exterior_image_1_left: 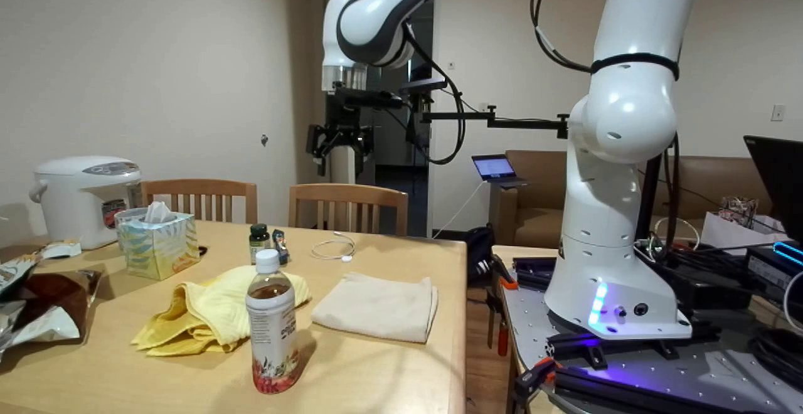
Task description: Put the right end of the charger on the white towel
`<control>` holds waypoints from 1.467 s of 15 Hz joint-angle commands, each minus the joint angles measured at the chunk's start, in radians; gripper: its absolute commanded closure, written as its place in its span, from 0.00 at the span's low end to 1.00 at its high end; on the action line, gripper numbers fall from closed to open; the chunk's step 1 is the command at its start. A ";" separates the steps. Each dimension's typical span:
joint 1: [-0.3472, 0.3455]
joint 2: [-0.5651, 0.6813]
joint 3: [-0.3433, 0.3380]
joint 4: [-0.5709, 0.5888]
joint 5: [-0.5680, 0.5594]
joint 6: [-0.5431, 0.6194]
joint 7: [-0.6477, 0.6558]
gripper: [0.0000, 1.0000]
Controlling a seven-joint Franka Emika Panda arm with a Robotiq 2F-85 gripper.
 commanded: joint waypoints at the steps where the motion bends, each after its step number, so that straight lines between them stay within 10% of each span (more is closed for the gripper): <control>1: -0.018 0.083 -0.019 0.031 -0.061 0.014 0.134 0.00; 6: 0.016 0.111 -0.052 0.007 0.145 0.024 0.030 0.00; 10: 0.023 0.120 -0.058 0.013 0.117 0.008 0.063 0.00; 16: 0.017 0.246 -0.101 0.099 -0.259 0.103 0.516 0.00; 22: -0.004 0.381 -0.181 0.227 -0.185 0.057 0.517 0.00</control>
